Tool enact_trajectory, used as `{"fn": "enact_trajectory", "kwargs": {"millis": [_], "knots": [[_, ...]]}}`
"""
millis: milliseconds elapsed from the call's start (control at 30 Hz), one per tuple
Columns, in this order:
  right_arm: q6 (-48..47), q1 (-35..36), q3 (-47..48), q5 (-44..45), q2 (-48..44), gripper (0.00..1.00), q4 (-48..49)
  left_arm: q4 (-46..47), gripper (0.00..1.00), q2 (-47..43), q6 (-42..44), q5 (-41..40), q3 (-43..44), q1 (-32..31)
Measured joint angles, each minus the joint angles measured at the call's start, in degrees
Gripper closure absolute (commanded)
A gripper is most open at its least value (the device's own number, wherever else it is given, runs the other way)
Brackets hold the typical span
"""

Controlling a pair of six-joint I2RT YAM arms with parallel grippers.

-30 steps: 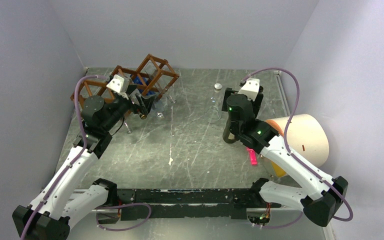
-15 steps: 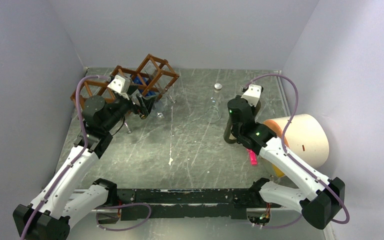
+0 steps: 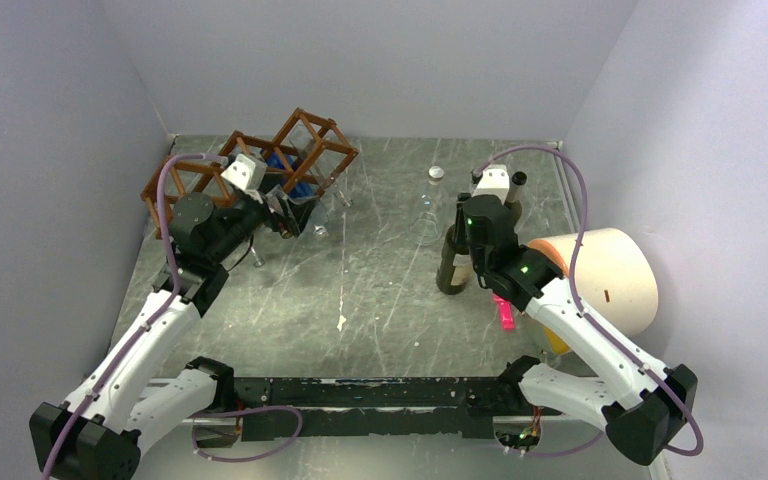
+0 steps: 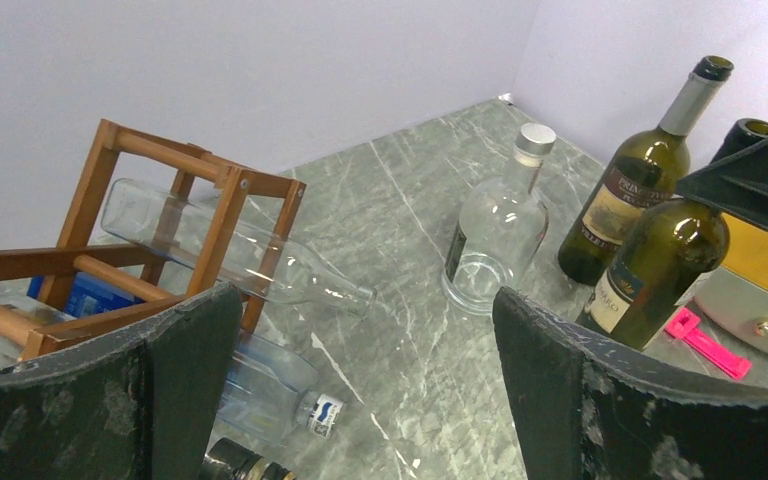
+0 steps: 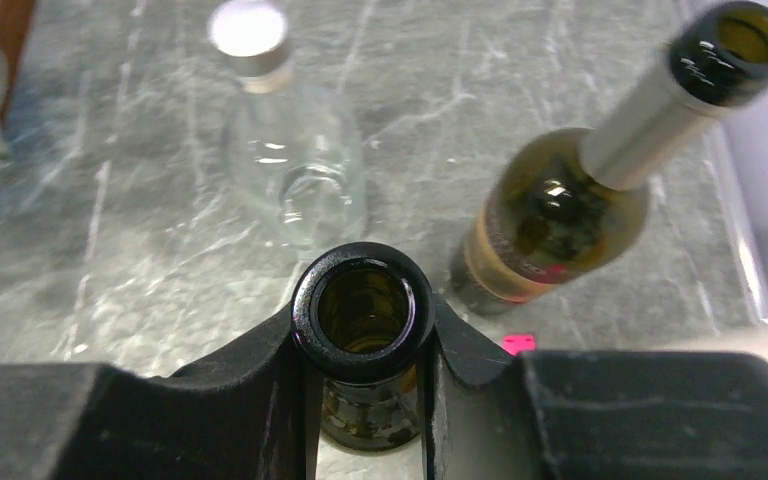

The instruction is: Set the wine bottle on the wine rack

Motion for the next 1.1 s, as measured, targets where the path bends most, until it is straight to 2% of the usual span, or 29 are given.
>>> {"fn": "enact_trajectory", "kwargs": {"millis": [133, 267, 467, 700, 800, 1100], "knots": [[-1.7, 0.0, 1.7, -8.7, -0.2, 1.0, -0.6, 3.5, 0.01, 0.0, 0.1, 4.2, -2.6, -0.2], [-2.7, 0.0, 3.5, -18.5, -0.1, 1.0, -0.4, 10.0, 0.03, 0.7, 1.0, 11.9, -7.6, -1.1], [-2.8, 0.0, 4.5, -28.9, 0.8, 1.0, 0.9, 15.8, 0.06, 4.0, 2.9, 21.7, -11.7, -5.3], [-0.4, 0.0, 6.7, -39.1, 2.1, 1.0, 3.2, 16.0, 0.05, 7.3, 6.8, 23.6, -11.6, -10.3], [0.9, 0.0, 8.0, -42.4, 2.3, 1.0, 5.1, 14.8, 0.02, 9.1, 7.9, 23.3, -11.2, -12.1], [4.0, 0.0, 9.4, -50.2, 3.7, 1.0, 10.3, 12.6, 0.0, 10.5, 10.8, 23.3, -10.8, -14.6]]}}
